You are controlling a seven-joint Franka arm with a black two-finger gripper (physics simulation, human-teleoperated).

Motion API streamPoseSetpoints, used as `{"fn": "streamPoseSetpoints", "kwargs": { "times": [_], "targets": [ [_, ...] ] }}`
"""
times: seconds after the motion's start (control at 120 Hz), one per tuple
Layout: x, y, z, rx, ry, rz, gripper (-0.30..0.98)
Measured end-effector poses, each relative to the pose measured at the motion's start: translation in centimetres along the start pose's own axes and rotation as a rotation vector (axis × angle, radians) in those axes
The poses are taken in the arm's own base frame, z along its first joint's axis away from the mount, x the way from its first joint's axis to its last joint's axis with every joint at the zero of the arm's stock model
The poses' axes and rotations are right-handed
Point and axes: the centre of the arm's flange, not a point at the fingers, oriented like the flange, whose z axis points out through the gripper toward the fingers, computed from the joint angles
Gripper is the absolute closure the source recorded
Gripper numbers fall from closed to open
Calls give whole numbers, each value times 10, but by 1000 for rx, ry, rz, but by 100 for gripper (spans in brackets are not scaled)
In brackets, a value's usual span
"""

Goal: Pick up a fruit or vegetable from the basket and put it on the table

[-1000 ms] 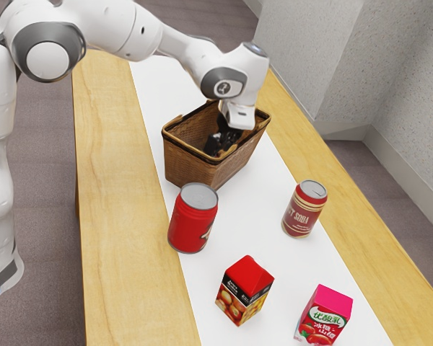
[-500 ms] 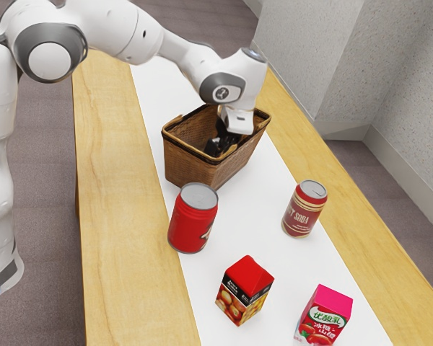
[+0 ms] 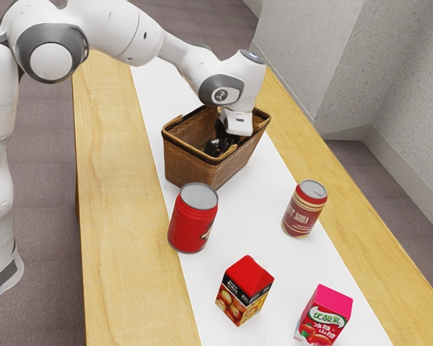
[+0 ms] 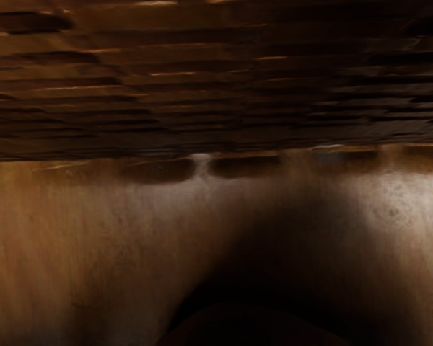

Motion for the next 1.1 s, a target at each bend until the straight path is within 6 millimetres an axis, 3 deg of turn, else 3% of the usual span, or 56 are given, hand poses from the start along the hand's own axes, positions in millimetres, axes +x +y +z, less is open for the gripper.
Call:
{"fn": "streamPoseSetpoints", "kwargs": {
  "times": [0.317,0.467,0.717,0.883,1.1],
  "targets": [
    [-5,-3,1,-4,5,-16,0],
    [-6,-2,4,-9,4,-19,27],
    [-5,-4,1,6,9,-23,33],
    [-3,-8,-18,34,25,-27,34],
    [-2,-16,-77,93,55,-30,34]
  ]
}}
